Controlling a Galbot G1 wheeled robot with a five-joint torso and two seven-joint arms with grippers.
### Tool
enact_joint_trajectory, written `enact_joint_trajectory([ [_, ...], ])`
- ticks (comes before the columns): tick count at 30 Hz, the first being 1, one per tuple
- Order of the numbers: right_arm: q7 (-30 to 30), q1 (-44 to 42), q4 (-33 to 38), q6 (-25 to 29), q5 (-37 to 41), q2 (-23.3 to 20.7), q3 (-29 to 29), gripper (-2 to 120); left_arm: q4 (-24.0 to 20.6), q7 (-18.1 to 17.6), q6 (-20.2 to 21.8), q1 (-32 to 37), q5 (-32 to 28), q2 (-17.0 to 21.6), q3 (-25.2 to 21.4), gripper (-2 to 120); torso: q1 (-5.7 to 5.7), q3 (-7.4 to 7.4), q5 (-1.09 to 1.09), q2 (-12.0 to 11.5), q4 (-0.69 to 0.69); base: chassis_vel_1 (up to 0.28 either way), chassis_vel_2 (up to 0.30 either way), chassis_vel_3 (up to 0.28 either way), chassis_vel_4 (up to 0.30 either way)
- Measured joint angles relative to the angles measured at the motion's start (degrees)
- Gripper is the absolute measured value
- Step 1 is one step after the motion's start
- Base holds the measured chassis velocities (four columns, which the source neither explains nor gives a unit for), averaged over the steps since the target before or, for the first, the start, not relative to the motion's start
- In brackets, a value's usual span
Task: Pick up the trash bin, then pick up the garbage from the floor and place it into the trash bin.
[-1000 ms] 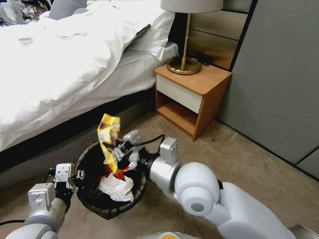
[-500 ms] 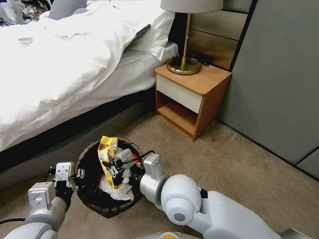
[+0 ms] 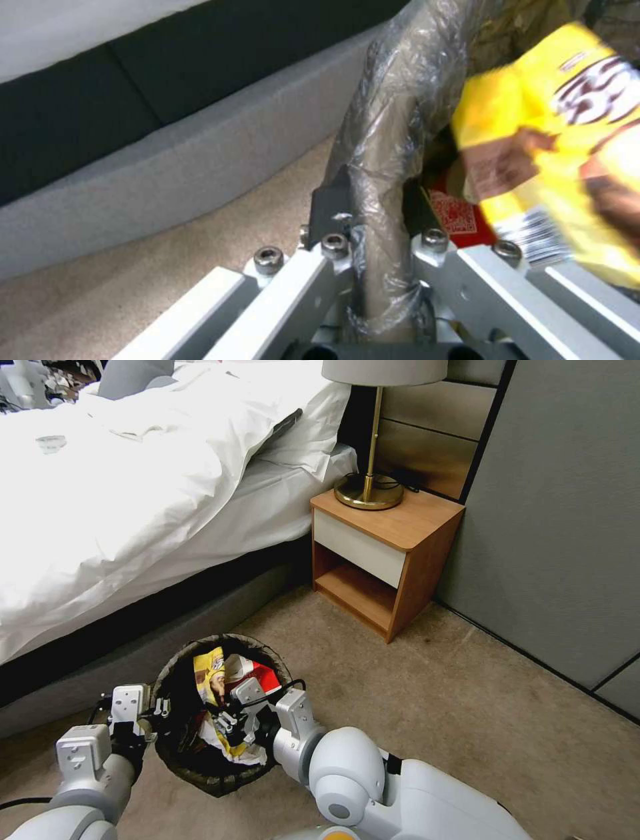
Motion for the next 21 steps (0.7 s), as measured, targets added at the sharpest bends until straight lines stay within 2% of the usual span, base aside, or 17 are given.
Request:
enact_joint_trajectory([
  [1,0.3,0.0,0.1,0.0,0.0,0.1,0.0,50,0.0,0.0,0.0,0.0,0.0,0.0,0.0,1,0.0,0.0,0.0,0.0,0.0,0.0,0.0,0.0,0.0],
  [2,0.3,0.0,0.1,0.0,0.0,0.1,0.0,50,0.0,0.0,0.0,0.0,0.0,0.0,0.0,1,0.0,0.0,0.0,0.0,0.0,0.0,0.0,0.0,0.0],
  [4,0.5,0.0,0.9,0.0,0.1,0.0,0.1,60,0.0,0.0,0.0,0.0,0.0,0.0,0.0,1,0.0,0.0,0.0,0.0,0.0,0.0,0.0,0.0,0.0],
  [7,0.8,0.1,1.7,0.0,0.1,-0.3,0.2,67,0.0,0.0,0.1,-0.1,0.0,0.0,0.0,1,0.0,0.0,0.0,0.0,0.0,0.0,0.0,0.0,0.0],
  [10,1.8,0.4,3.3,0.0,0.2,-1.0,0.6,82,0.0,0.0,0.1,-0.2,0.0,-0.1,0.1,1,0.0,0.0,0.0,0.0,0.0,0.0,0.0,0.0,0.0],
  [11,1.8,0.4,3.3,0.0,0.2,-1.0,0.6,82,0.0,0.0,0.1,-0.2,0.0,-0.1,0.1,1,0.0,0.0,0.0,0.0,0.0,0.0,0.0,0.0,0.0],
  [14,2.3,0.5,4.7,0.0,0.6,-1.8,1.7,93,0.0,0.0,0.1,-0.2,0.0,-0.1,0.1,1,0.0,0.0,0.0,0.0,0.0,0.0,0.0,0.0,0.0],
  [17,2.9,0.5,6.8,-0.2,1.7,-2.9,3.3,99,0.0,0.0,0.2,-0.2,0.1,0.0,0.1,1,0.0,0.0,0.01,0.0,0.0,0.0,0.0,0.0,0.0],
  [21,3.1,0.5,10.2,-0.5,3.3,-4.8,6.9,100,0.0,0.0,0.3,-0.3,0.1,0.1,0.3,1,0.0,0.0,0.01,0.0,0.0,0.0,0.0,0.0,0.0],
])
